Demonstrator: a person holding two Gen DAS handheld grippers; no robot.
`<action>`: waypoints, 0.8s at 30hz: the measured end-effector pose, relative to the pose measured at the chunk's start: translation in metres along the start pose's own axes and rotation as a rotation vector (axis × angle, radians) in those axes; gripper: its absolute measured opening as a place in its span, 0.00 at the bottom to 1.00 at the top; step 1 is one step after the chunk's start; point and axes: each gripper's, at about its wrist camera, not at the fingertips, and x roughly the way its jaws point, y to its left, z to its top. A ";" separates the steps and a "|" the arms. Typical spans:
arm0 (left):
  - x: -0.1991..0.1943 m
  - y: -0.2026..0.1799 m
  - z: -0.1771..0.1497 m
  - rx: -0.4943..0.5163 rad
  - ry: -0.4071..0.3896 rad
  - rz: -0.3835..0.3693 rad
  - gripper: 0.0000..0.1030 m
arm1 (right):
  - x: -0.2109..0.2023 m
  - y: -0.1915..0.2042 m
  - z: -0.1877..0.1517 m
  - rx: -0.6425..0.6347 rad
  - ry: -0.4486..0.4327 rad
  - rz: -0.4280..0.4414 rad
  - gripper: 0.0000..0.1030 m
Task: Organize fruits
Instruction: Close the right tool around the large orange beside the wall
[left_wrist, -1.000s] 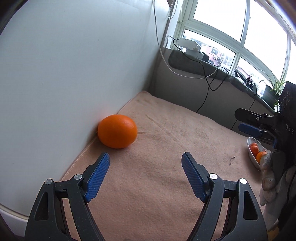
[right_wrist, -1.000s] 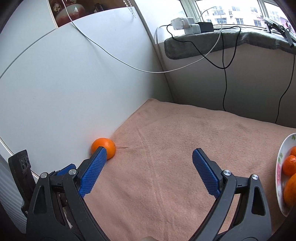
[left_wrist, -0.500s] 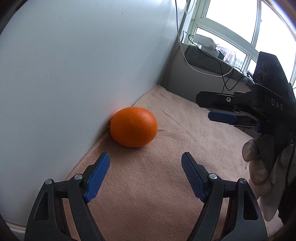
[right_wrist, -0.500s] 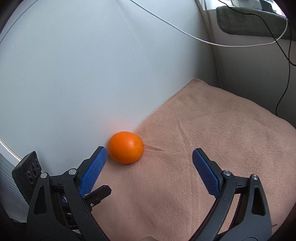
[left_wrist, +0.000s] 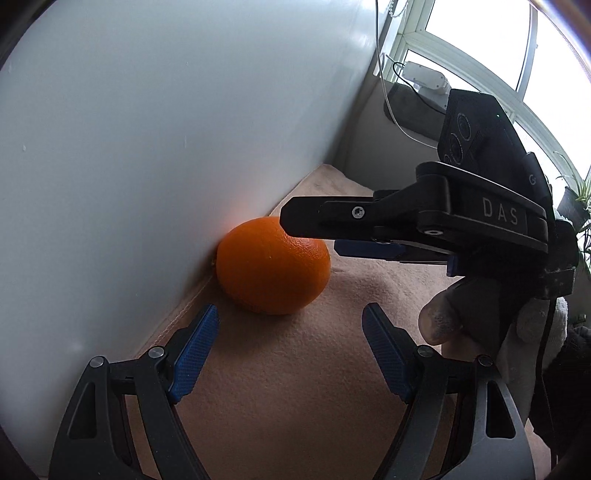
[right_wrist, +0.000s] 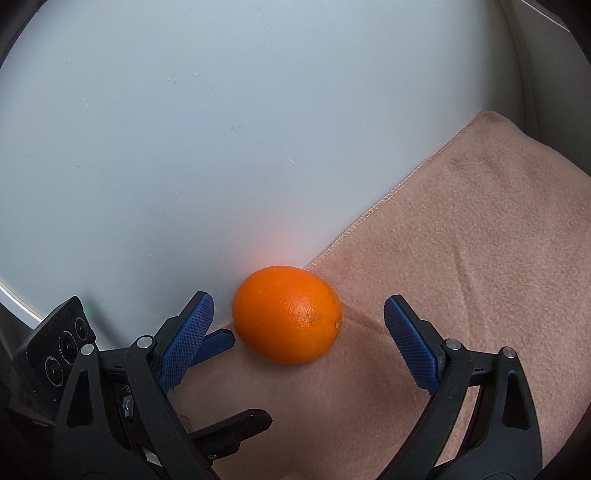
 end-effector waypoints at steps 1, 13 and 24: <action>0.001 0.000 0.001 0.000 0.000 0.004 0.77 | 0.006 -0.003 0.002 0.002 0.004 0.010 0.93; 0.017 -0.002 0.001 0.003 0.025 0.022 0.77 | 0.059 -0.003 0.016 -0.012 0.074 0.076 0.83; 0.025 -0.008 0.002 0.010 0.039 0.055 0.77 | 0.078 0.019 0.001 -0.063 0.089 0.023 0.73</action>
